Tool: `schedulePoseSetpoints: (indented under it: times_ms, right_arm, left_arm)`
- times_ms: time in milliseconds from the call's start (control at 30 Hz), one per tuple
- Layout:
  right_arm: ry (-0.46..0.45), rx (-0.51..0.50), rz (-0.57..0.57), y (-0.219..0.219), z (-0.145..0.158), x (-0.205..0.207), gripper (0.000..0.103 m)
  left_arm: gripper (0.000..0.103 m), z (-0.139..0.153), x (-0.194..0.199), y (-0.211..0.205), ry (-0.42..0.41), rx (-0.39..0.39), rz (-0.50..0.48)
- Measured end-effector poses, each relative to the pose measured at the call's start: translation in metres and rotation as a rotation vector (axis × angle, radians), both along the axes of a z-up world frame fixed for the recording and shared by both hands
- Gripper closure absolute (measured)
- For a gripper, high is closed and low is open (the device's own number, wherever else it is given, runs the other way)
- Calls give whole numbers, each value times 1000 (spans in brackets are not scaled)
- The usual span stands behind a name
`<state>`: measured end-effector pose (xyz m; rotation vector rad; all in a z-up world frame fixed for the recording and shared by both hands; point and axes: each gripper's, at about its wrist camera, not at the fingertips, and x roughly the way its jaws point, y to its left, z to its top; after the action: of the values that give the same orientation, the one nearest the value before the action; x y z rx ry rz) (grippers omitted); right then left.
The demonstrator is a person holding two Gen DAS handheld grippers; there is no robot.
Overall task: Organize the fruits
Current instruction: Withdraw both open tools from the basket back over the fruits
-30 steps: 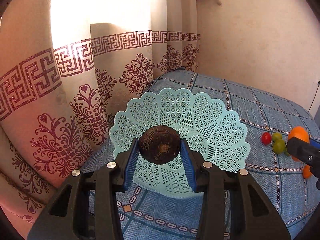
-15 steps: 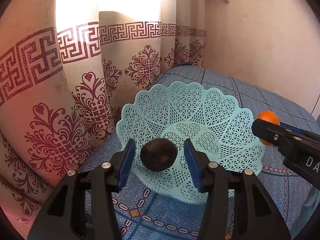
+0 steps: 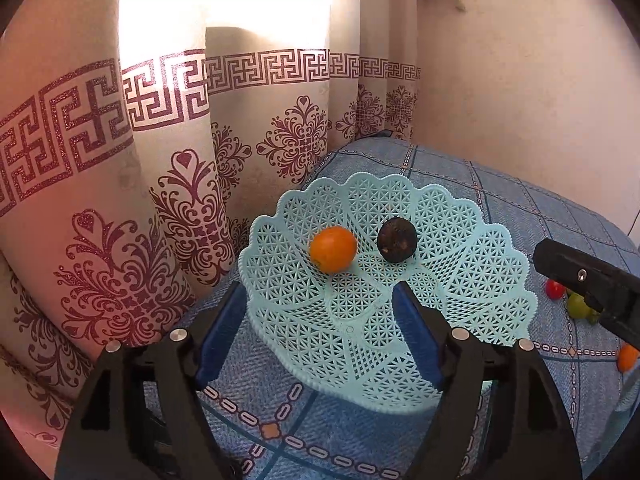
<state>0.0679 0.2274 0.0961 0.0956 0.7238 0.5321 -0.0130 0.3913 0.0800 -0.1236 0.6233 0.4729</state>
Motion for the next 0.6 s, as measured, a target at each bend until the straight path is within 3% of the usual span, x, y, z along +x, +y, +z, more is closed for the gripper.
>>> schedulePoseSetpoints:
  times_ms: [267, 600]
  right_arm:
    - [-5, 15, -42, -19, 1, -6, 36]
    - [-4, -3, -102, -51, -3, -9, 36]
  left_arm:
    - [14, 6, -6, -7, -16, 13, -1]
    - [14, 13, -9, -26, -22, 34, -27]
